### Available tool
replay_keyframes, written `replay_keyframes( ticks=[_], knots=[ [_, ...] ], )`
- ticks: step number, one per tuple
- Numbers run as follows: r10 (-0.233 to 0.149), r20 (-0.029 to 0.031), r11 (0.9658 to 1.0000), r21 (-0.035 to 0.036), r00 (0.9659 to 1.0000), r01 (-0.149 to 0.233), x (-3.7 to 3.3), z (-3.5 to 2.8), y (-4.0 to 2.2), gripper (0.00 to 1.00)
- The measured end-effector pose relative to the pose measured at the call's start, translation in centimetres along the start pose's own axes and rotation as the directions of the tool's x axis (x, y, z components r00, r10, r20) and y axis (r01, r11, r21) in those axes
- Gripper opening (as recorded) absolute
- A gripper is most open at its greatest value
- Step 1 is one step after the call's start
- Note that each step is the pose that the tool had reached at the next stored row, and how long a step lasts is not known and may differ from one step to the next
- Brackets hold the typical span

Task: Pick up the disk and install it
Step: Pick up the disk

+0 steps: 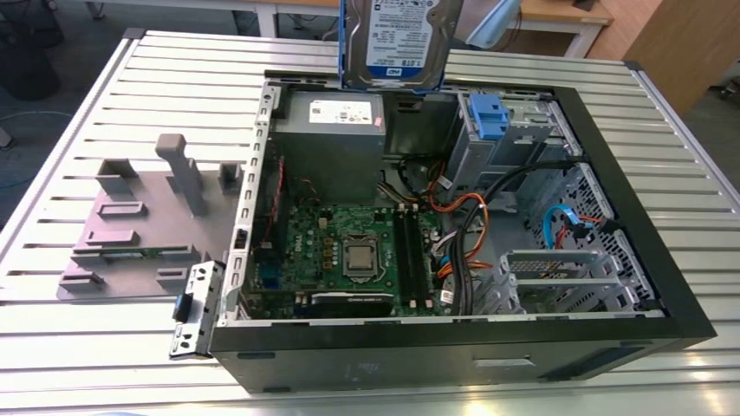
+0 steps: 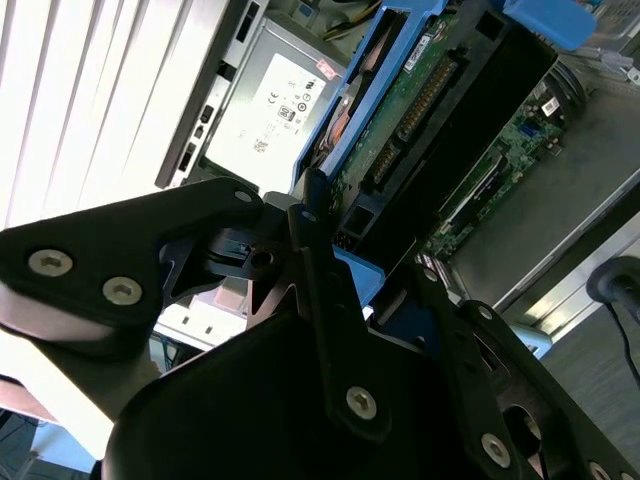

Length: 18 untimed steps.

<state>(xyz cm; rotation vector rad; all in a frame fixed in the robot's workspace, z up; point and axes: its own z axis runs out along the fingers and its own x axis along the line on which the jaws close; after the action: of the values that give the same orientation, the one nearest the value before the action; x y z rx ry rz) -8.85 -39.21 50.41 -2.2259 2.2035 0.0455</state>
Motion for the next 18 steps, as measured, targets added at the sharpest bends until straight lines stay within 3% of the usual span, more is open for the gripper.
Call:
replay_keyframes(
  ticks=[8,10,18],
  knots=[
    [0.000,0.0000,1.0000,0.0000,1.0000,0.000,0.26,0.00,0.00,0.36],
    [0.000,0.0000,1.0000,0.0000,1.0000,0.000,1.75,0.02,0.02,0.36],
    [0.000,0.0000,1.0000,0.0000,1.0000,0.000,2.18,0.02,0.02,0.36]
  ],
)
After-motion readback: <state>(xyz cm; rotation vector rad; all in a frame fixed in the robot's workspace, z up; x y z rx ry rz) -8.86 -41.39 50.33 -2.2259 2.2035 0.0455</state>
